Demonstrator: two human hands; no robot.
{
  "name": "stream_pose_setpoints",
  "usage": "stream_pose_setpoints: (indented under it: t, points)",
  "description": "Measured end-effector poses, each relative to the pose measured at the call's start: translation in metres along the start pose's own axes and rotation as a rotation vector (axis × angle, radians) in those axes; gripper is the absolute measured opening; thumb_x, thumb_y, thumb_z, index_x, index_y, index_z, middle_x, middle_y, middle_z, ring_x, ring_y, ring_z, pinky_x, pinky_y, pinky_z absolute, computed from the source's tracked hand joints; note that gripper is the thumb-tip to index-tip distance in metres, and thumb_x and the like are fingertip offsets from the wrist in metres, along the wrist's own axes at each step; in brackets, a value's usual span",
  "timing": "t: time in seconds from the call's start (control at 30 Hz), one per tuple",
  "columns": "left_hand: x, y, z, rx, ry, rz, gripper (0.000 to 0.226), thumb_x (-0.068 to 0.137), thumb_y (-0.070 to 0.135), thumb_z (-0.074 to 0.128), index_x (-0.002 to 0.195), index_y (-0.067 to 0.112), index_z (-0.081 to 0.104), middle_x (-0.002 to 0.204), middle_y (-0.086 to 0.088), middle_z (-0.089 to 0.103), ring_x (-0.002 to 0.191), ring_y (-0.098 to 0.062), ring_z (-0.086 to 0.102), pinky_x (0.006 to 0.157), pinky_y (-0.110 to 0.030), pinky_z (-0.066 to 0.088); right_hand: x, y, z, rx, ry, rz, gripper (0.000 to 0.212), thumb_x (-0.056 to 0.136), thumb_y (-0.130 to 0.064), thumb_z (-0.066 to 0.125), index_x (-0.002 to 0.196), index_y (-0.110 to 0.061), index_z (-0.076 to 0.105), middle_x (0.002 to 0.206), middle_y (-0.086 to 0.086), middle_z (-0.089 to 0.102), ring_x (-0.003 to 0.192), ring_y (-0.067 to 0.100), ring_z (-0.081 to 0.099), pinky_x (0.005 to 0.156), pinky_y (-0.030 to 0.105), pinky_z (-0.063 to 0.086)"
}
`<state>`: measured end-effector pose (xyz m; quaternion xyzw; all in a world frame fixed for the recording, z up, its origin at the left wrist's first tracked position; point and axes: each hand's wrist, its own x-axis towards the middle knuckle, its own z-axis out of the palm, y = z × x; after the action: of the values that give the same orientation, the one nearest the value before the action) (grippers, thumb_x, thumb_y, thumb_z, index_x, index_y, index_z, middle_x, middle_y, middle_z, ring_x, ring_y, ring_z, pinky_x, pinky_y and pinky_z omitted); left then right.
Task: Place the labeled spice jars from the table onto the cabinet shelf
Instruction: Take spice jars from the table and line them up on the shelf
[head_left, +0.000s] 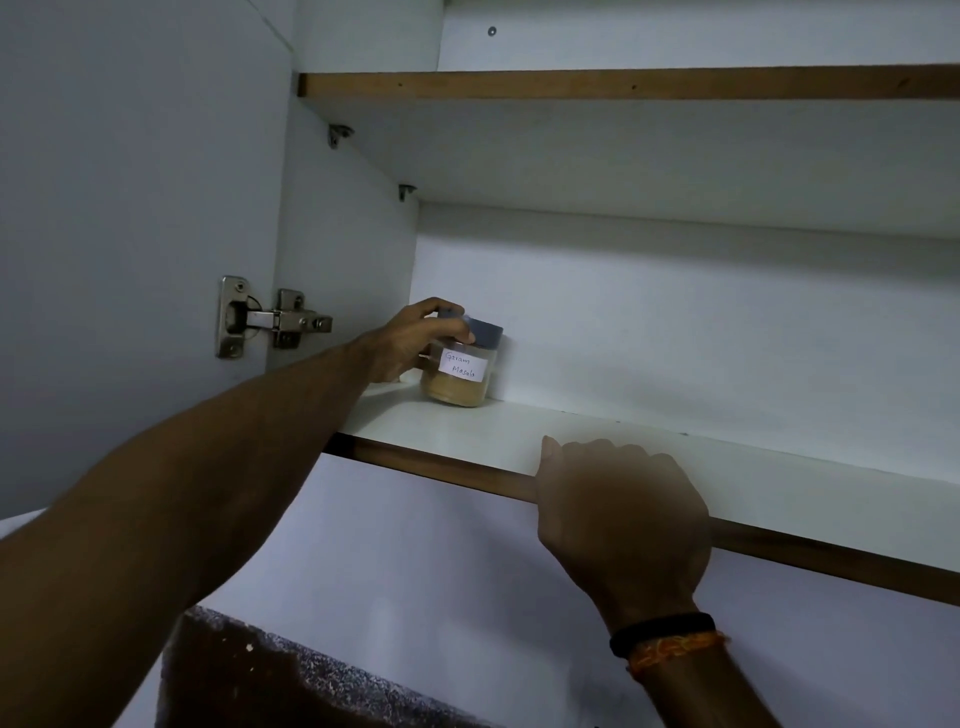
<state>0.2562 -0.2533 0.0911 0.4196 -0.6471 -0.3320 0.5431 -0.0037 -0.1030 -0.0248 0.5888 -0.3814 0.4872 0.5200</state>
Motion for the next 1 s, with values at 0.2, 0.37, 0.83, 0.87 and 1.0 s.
stream_pose_setpoints:
  t: [0.2,0.37,0.83,0.87,1.0]
  points:
    - [0.006,-0.006,-0.009,-0.026,0.139,0.005,0.028,0.082,0.003,0.066,0.109,0.010,0.065,0.105,-0.007,0.069,0.106,-0.028,0.064,0.094,-0.039,0.052,0.000,-0.001,0.000,0.021,-0.001,0.005,0.050,0.101,-0.034,0.047,0.055,-0.016,0.051,0.049,0.003,0.050,0.045,0.022,0.044,0.051,0.029,0.036]
    - [0.005,-0.005,-0.012,0.023,0.145,0.007,0.053,0.073,0.033,0.087,0.114,0.004,0.068,0.113,-0.009,0.073,0.110,-0.027,0.068,0.098,-0.041,0.053,-0.001,-0.001,0.000,0.026,0.006,-0.002,0.050,0.101,-0.034,0.046,0.055,-0.015,0.051,0.050,0.003,0.051,0.045,0.021,0.044,0.053,0.028,0.034]
    - [0.019,-0.003,-0.023,0.073,0.181,0.040,0.054,0.063,0.030,0.094,0.102,0.005,0.066,0.096,-0.013,0.069,0.081,-0.016,0.070,0.068,-0.022,0.060,0.000,0.000,-0.001,0.009,0.006,0.004,0.051,0.102,-0.033,0.044,0.055,-0.016,0.050,0.049,0.002,0.051,0.044,0.022,0.044,0.054,0.028,0.031]
    - [0.019,-0.005,-0.022,0.064,0.180,0.034,0.051,0.066,0.029,0.092,0.103,0.004,0.068,0.096,-0.014,0.069,0.082,-0.016,0.069,0.069,-0.022,0.059,0.001,0.000,-0.001,0.014,0.002,0.003,0.052,0.103,-0.033,0.043,0.055,-0.016,0.052,0.049,0.002,0.052,0.044,0.022,0.046,0.054,0.028,0.032]
    - [0.018,-0.010,-0.021,0.029,0.183,-0.032,0.055,0.072,0.033,0.088,0.111,-0.003,0.071,0.097,-0.007,0.078,0.086,-0.017,0.073,0.064,-0.020,0.057,0.002,-0.003,-0.005,0.038,-0.023,0.020,0.054,0.104,-0.033,0.038,0.054,-0.017,0.050,0.048,0.001,0.051,0.044,0.021,0.042,0.056,0.028,0.026]
